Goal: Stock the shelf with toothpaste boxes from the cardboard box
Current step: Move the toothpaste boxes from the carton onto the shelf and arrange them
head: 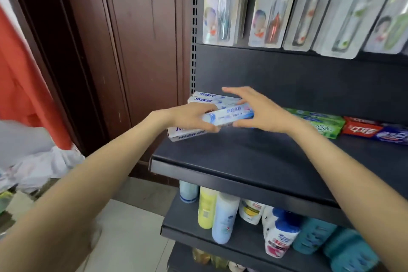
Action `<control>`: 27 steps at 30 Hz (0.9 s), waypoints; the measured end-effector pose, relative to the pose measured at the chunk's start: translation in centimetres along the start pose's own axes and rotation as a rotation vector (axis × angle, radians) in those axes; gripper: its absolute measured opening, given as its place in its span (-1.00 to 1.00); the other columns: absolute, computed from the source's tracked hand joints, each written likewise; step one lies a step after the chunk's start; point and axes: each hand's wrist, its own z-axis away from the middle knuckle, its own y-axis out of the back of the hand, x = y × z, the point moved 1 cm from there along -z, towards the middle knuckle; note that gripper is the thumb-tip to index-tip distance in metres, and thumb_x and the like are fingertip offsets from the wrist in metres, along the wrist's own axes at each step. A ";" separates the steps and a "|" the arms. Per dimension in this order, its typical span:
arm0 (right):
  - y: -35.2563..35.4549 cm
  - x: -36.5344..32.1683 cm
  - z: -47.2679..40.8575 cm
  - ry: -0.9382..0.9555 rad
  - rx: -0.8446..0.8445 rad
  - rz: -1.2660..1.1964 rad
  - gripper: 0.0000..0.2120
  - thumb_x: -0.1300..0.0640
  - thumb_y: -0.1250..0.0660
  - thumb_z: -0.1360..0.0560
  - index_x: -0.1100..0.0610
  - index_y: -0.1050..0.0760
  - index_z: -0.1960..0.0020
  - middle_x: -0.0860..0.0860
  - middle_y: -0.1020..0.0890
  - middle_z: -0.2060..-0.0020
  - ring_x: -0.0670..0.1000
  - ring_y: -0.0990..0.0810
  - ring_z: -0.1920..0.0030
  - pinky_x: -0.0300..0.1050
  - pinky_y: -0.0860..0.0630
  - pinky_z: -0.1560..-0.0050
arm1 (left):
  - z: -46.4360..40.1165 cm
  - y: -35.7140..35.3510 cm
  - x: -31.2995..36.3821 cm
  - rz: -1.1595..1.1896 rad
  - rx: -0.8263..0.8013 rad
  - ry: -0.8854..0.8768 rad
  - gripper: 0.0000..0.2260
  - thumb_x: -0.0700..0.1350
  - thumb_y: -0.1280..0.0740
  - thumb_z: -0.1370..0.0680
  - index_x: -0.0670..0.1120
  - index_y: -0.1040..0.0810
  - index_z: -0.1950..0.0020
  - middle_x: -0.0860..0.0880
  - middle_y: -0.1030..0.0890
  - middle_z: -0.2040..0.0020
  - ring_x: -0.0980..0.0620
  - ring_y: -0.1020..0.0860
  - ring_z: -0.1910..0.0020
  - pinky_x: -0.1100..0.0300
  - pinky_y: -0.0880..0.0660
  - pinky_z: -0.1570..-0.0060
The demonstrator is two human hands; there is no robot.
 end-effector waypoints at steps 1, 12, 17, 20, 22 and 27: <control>-0.2 0.5 0.3 -0.019 -0.023 0.089 -0.43 -0.02 -0.45 -0.39 -0.21 -0.33 -0.33 -0.19 -0.44 -0.28 -0.08 -0.47 -0.20 -0.08 -0.44 -0.17 | -0.9 0.4 0.1 -0.077 -0.062 -0.008 -0.65 0.21 -0.26 -0.39 -0.03 -0.43 0.02 0.02 -0.53 0.09 -0.02 -0.44 0.11 0.13 -0.37 0.10; -4.3 3.3 1.4 -0.169 0.155 0.391 -0.70 0.18 -0.27 -0.51 0.06 -0.51 -0.23 0.03 -0.47 -0.18 0.10 -0.38 -0.17 -0.04 -0.43 -0.04 | -4.5 -2.8 -3.0 -0.581 0.433 -0.063 -0.65 0.00 -0.35 -0.47 0.00 -0.50 -0.24 -0.02 -0.51 -0.19 -0.08 -0.44 -0.20 0.06 -0.35 -0.16; -2.9 0.8 8.1 -0.126 0.323 0.310 -0.80 0.08 -0.28 -0.52 0.03 -0.57 -0.11 -0.04 -0.58 -0.05 0.05 -0.51 -0.07 -0.01 -0.49 -0.02 | -1.2 -4.8 3.3 -0.312 0.664 -0.201 -0.76 0.01 -0.28 -0.47 -0.02 -0.58 -0.08 0.05 -0.64 0.05 -0.03 -0.59 0.06 0.11 -0.48 0.12; -2.2 -1.0 14.8 -0.175 0.421 0.183 -0.82 0.03 -0.25 -0.49 -0.03 -0.57 -0.04 -0.11 -0.63 0.19 -0.05 -0.58 0.20 -0.02 -0.55 0.18 | 1.6 -7.0 9.4 -0.142 0.643 -0.237 -0.73 0.10 -0.17 -0.48 0.06 -0.59 -0.03 0.17 -0.63 0.16 0.17 -0.59 0.19 0.25 -0.44 0.23; -2.2 -1.6 19.6 -0.201 0.444 0.115 -0.83 0.03 -0.25 -0.48 -0.02 -0.58 0.00 -0.10 -0.63 0.32 -0.06 -0.55 0.35 -0.03 -0.54 0.28 | 2.8 -9.6 13.0 -0.055 0.623 -0.291 -0.75 0.09 -0.19 -0.50 0.05 -0.60 0.00 0.16 -0.64 0.21 0.19 -0.59 0.26 0.22 -0.50 0.22; -4.6 -0.7 31.9 -0.227 0.365 0.134 -0.78 0.02 -0.20 -0.49 0.00 -0.60 0.02 -0.13 -0.64 0.30 -0.07 -0.59 0.36 -0.11 -0.52 0.37 | 4.5 -20.6 20.5 0.054 0.653 -0.570 -0.79 -0.07 -0.25 -0.54 -0.08 -0.66 0.13 0.06 -0.59 0.40 0.07 -0.55 0.45 0.22 -0.46 0.42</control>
